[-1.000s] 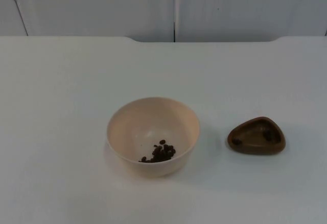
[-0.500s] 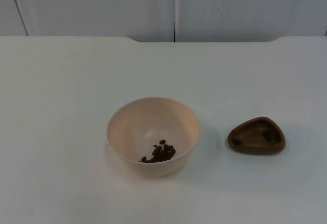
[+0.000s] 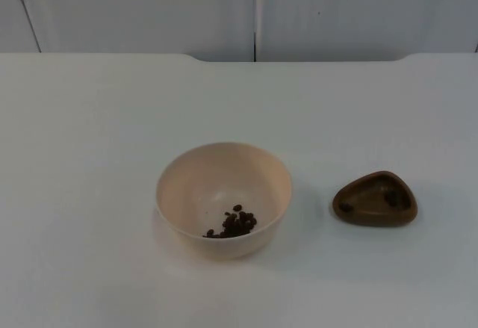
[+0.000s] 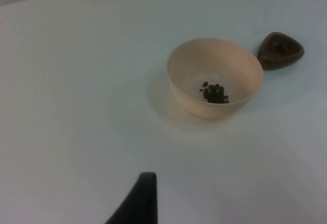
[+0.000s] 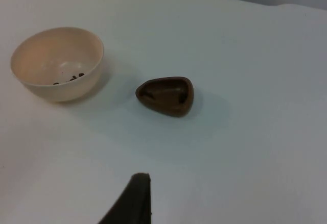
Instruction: Pick up the bowl with the left hand and pour the coffee beans from the cup into the bowl with the right hand.
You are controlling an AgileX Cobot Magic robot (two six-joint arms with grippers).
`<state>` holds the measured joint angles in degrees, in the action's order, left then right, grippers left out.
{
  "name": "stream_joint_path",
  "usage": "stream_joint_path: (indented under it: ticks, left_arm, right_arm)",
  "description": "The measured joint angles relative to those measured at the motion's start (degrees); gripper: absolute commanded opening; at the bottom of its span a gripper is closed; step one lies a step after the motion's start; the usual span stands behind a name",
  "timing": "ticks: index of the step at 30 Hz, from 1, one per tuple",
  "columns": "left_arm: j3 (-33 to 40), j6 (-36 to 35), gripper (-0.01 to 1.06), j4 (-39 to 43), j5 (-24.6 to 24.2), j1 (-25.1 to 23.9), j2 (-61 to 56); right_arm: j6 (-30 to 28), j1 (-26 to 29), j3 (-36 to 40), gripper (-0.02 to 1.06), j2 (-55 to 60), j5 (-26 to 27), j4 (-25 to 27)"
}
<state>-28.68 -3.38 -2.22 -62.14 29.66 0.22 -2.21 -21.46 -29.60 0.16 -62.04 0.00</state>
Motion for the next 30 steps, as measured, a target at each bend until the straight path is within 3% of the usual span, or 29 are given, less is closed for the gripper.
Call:
stream_joint_path:
  ticks: [25, 30]
  left_arm:
    - [0.0, 0.0, 1.05, 0.0, 0.0, 0.0, 0.0]
    - [0.0, 0.0, 1.05, 0.0, 0.0, 0.0, 0.0]
  right_arm:
    - [0.0, 0.0, 0.0, 1.05, 0.0, 0.0, 0.0]
    - [0.1, 4.4, 0.0, 1.05, 0.0, 0.0, 0.0]
